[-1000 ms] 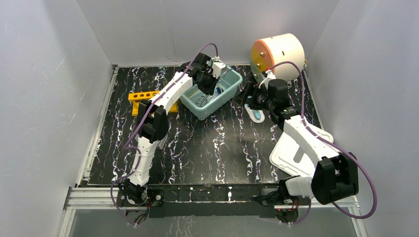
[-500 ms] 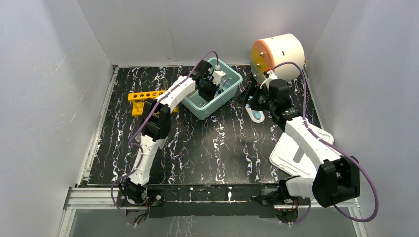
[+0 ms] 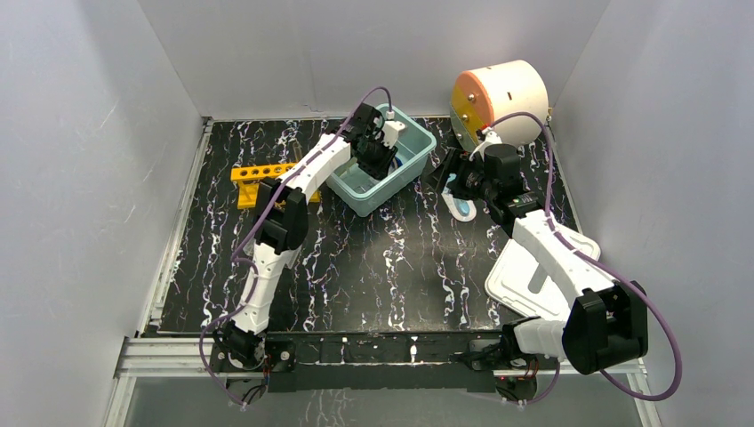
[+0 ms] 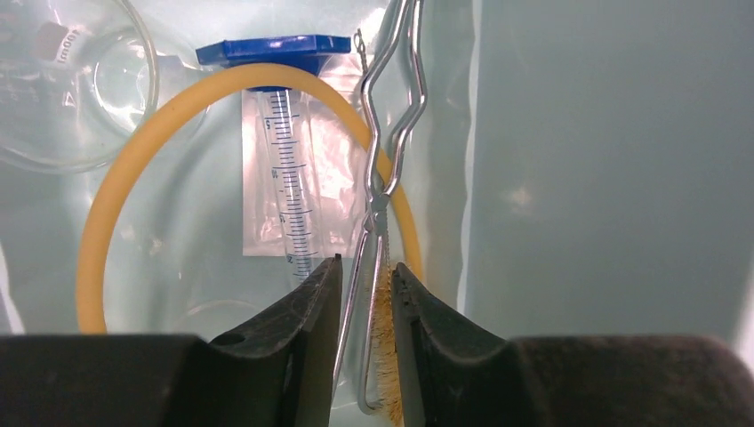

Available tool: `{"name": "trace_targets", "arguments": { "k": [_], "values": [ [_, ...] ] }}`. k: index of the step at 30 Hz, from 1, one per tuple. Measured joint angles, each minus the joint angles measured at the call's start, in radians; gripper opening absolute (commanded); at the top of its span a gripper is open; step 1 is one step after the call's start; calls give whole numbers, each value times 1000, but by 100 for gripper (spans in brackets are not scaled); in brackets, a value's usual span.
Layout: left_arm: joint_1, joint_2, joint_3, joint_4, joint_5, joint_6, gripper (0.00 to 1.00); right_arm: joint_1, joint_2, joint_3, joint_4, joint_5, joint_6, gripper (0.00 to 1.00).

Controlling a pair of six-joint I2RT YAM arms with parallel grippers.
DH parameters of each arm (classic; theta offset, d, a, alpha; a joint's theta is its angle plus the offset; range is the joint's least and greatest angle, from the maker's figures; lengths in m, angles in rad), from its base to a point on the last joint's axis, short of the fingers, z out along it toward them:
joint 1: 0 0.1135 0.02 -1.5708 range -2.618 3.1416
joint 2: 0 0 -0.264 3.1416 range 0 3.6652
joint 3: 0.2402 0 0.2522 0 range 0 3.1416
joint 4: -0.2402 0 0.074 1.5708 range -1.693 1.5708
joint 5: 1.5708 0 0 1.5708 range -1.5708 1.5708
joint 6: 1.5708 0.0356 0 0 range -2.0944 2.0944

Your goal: Organize the chemistry lab equipment

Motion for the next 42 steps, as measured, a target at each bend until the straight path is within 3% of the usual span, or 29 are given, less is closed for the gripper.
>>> {"name": "trace_targets", "arguments": {
  "k": [6,13,24,31,38,42],
  "values": [
    [0,-14,3,7,14,-28,35,0,-1,0,-10,35,0,84],
    [0,-108,0,16,-4,-82,60,-1,-13,21,-107,133,4,85],
    [3,-561,-200,123,-204,-225,97,-34,-18,112,-367,300,43,85],
    [20,-795,-400,146,-246,-338,98,-49,-22,114,-485,336,35,84],
    [24,-1163,-873,255,-237,-369,98,-59,17,153,-612,351,72,83],
    [24,-1351,-1052,319,-169,-377,98,-60,22,151,-673,364,101,84]
  ]
}}
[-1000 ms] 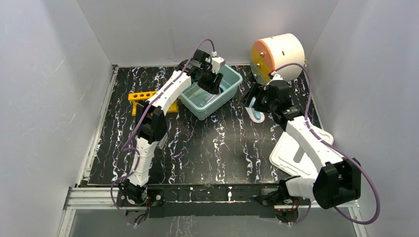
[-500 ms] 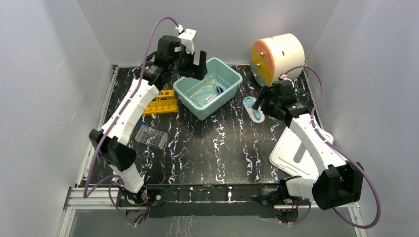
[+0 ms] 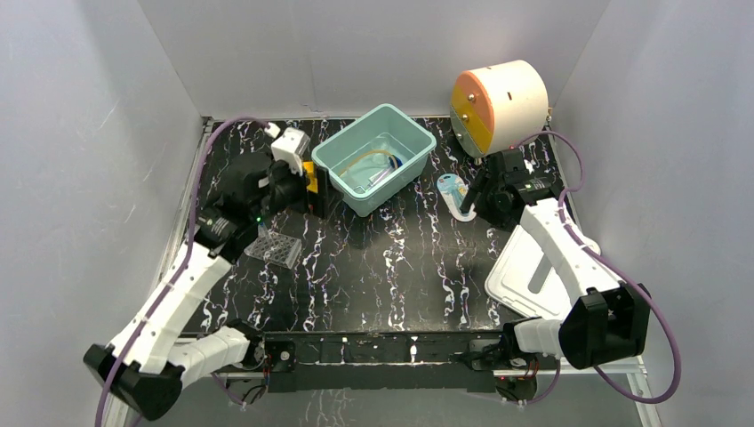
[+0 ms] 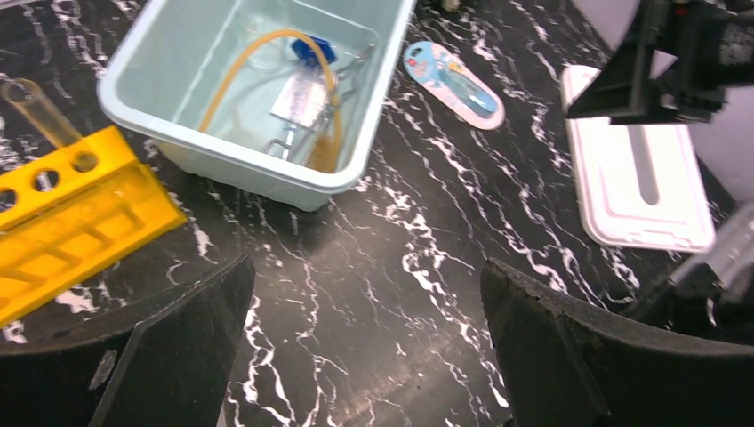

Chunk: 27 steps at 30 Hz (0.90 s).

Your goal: Organize the chemistry lab equipment

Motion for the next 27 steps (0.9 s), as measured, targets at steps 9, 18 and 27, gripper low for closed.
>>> {"name": "trace_targets", "arguments": {
  "k": [9,18,27],
  "values": [
    [-4,-83,-234,126,95,-78,98,-13,53,-19,-86,48,7,83],
    [-4,-67,-267,182,115,-114,98,-111,169,-98,-111,106,3,65],
    [-4,-24,-267,212,134,-141,98,-208,216,-145,-43,177,-76,65]
  ]
}}
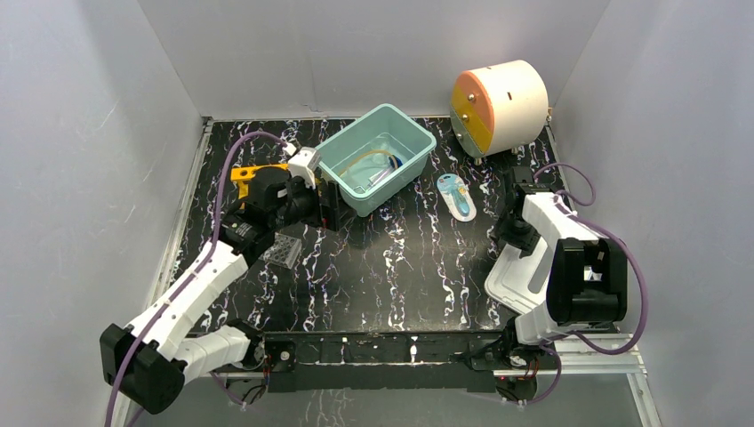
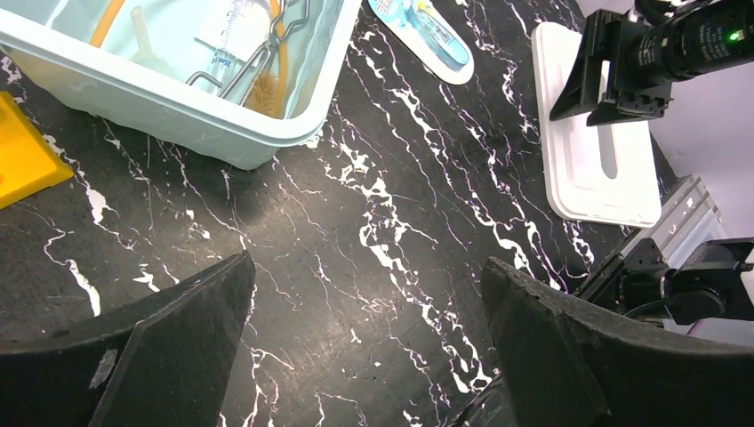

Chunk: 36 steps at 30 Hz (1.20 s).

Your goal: Organize the chemistry lab equipment

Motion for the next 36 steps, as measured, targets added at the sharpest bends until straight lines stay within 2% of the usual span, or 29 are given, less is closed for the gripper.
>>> {"name": "trace_targets", "arguments": {
  "k": [5,13,15,23,31,36],
  "values": [
    [0,44,10,3,6,-5,98,-42,28,0,90,-12,-60,49],
    [0,84,60,10,1,-23,98,-57,93,0,154,-34,-98,48],
    [0,90,66,13,1,-26,98,-69,101,0,168,-37,-98,45],
    [0,112,67,14,1,-33,98,-81,123,-2,192,-56,-100,23],
    [-19,140,68,34,19,-37,98,-85,88,-5,194,-113,-74,19],
    [-75,198,95,36,27,-37,98,-85,-21,-5,194,-221,-23,19]
  ]
}}
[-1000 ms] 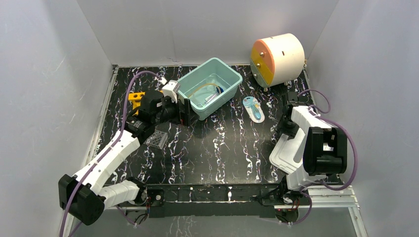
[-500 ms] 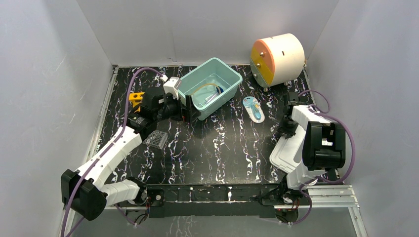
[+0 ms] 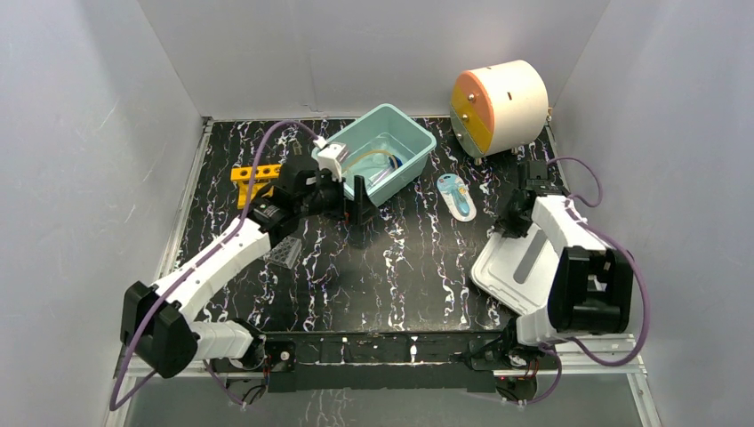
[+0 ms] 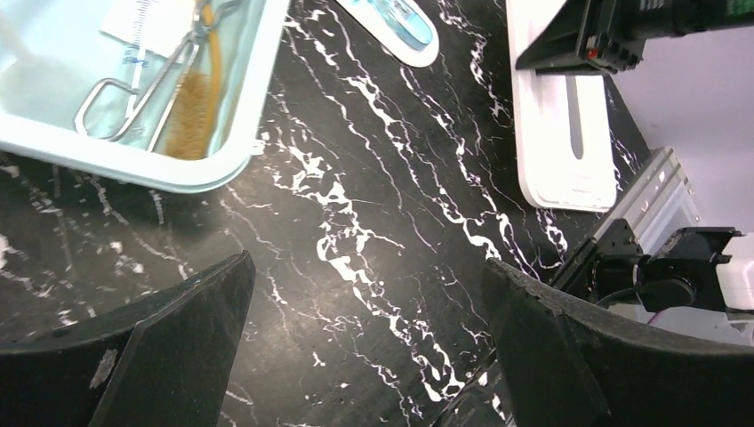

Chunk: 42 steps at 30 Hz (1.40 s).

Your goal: Organize the chemistry lab equipment

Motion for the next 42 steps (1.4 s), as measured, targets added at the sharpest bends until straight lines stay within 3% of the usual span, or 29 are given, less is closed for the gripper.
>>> {"name": "trace_targets", "arguments": {
  "k": [12,16,23,32,42],
  "values": [
    [-213,214,128,30,-37,20,98,0,-322,-98,60,-241,200,17],
    [-276,324,191,62,-27,1,90,0,-400,-112,81,-275,270,18],
    [-340,518,301,114,19,-56,86,0,-439,-113,106,-303,356,18],
    [-351,530,305,202,101,-92,65,0,-438,-113,143,-327,407,18],
    [-351,574,325,211,160,-112,32,0,-438,-113,174,-343,445,18]
  ]
}}
